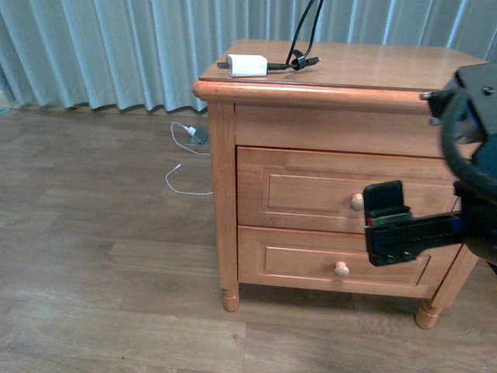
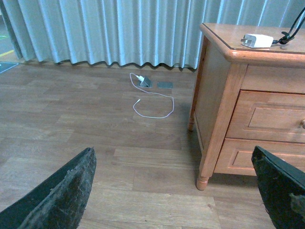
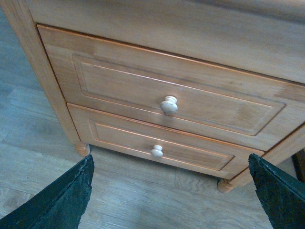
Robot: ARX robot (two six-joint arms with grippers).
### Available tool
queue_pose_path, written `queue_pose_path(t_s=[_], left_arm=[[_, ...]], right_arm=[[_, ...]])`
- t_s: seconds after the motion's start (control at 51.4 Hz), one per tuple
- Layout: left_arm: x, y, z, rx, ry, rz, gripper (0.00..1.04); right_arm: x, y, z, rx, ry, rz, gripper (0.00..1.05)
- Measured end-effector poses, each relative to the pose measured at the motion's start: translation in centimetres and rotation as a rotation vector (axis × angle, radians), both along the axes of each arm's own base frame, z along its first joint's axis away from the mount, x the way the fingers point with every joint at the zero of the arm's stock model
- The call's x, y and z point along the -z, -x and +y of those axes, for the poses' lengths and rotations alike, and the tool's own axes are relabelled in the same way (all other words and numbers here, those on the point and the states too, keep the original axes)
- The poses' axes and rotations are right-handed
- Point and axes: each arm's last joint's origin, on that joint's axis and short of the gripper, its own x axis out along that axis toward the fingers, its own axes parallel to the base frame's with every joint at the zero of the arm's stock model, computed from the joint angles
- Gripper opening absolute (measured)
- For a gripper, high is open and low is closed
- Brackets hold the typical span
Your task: Put charger into drawer
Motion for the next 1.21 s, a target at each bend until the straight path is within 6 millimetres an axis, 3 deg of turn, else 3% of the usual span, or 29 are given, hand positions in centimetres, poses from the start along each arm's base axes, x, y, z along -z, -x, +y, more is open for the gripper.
queue_pose_path(t_s=[0.389, 0.662, 0.935, 1.207], left_arm=[[0.0, 0.0, 0.0, 0.0, 0.0, 0.0, 0.99], [0.0, 0.0, 0.0, 0.0, 0.0, 0.0, 0.99], [0.0, 0.0, 0.0, 0.0, 0.0, 0.0, 0.99], [0.0, 0.0, 0.0, 0.0, 0.0, 0.0, 0.99]], right_arm=[[3.7, -7.5, 3.1, 0.025, 0.008, 0.05, 0.97], [5.8, -11.9, 3.2, 0.087, -0.013, 0.072, 0.97], [7.0, -14.4, 3.1, 0.127, -0.013, 0.073, 0.97], [7.2, -15.3, 3.3, 0.138, -0.022, 0.069, 0.97]])
